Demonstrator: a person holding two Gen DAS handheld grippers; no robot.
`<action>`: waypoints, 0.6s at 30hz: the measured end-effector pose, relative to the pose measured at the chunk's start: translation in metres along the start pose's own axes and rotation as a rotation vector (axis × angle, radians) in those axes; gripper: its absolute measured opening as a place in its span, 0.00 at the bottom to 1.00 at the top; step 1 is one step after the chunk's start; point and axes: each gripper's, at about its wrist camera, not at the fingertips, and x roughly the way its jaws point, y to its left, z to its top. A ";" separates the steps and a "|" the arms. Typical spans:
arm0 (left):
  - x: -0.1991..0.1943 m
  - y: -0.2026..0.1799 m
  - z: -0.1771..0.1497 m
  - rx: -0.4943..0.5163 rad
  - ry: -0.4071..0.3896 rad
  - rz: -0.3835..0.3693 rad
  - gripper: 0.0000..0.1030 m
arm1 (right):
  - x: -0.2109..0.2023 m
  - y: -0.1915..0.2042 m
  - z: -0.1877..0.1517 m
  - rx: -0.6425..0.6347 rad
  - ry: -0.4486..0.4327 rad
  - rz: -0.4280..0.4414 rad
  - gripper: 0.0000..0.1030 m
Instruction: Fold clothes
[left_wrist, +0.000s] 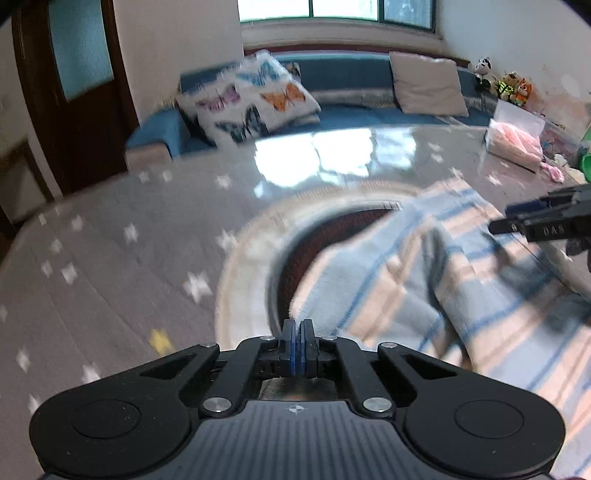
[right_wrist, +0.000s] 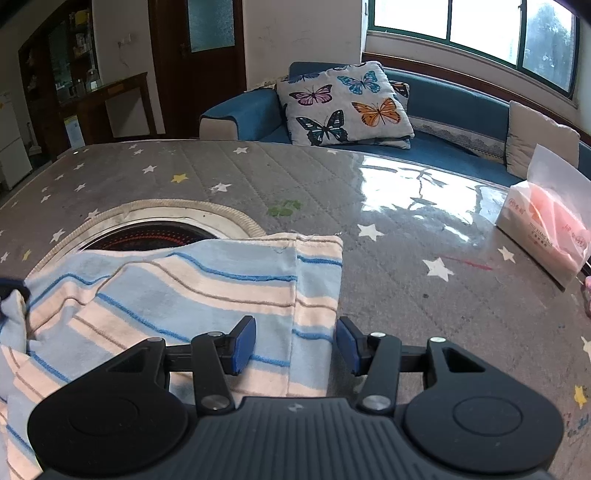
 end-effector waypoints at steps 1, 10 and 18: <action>-0.002 0.001 0.005 0.013 -0.018 0.012 0.02 | 0.001 -0.001 0.001 0.001 0.000 -0.001 0.47; 0.004 0.000 0.045 0.171 -0.148 0.136 0.02 | 0.022 -0.012 0.020 0.041 -0.015 -0.016 0.46; 0.040 0.006 0.050 0.233 -0.118 0.191 0.02 | 0.047 -0.021 0.039 0.075 -0.031 -0.011 0.06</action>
